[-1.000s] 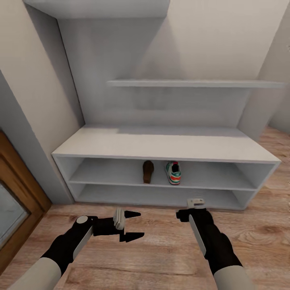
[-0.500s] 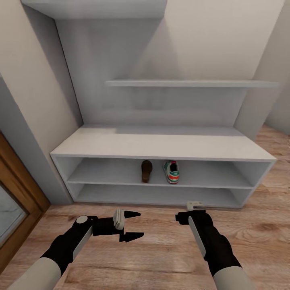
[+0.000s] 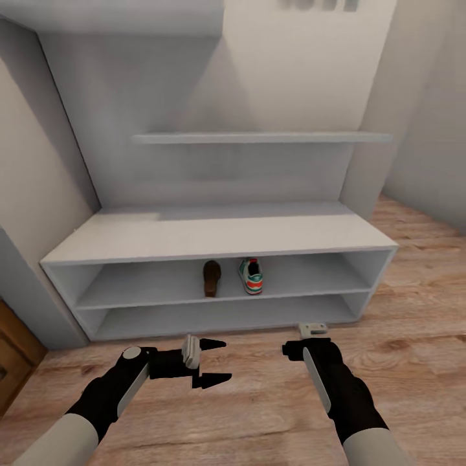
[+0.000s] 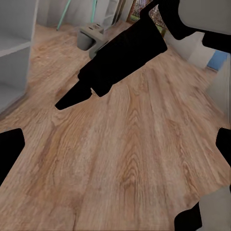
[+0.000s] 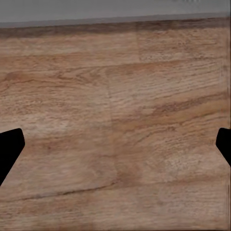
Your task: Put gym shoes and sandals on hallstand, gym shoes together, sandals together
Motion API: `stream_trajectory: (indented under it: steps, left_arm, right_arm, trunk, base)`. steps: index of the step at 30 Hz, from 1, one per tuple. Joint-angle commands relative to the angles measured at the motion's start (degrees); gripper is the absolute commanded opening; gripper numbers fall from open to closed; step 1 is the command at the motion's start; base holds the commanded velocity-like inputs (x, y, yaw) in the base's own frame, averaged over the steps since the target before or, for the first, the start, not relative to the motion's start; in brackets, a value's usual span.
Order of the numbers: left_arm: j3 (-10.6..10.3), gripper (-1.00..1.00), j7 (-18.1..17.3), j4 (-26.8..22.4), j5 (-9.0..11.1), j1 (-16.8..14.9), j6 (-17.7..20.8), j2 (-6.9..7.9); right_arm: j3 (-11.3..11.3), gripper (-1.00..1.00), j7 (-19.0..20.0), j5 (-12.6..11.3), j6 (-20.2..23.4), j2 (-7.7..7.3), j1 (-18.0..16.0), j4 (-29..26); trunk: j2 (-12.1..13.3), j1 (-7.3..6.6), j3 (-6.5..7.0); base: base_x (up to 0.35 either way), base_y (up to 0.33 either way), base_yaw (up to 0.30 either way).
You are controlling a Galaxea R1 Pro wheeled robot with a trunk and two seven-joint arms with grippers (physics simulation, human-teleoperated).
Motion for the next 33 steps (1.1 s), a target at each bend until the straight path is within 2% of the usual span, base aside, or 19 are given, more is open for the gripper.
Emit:
stream_trajectory:
  steps: [1,17,33]
  left_arm:
    - [-0.3,1.0,0.1,0.0,0.4,0.0,-0.1,0.09]
    - [-0.3,1.0,0.1,0.0,0.4,0.0,-0.1,0.07]
    - [-0.2,1.0,0.1,0.1,0.5,0.0,-0.1,0.05]
  right_arm:
    - [0.1,1.0,-0.3,-0.1,0.3,0.0,0.0,0.0]
    - [0.1,1.0,-0.3,0.0,0.3,-0.01,0.0,0.0]
    - [0.1,1.0,-0.3,0.0,0.3,-0.01,0.0,0.0]
  trunk:
    - [0.0,-0.04,0.23]
    - [0.2,-0.45,4.64]
    - [0.2,-0.45,5.66]
  base:
    - [0.0,0.0,-0.283]
    - [0.0,0.0,-0.274]
    - [0.006,0.0,-0.254]
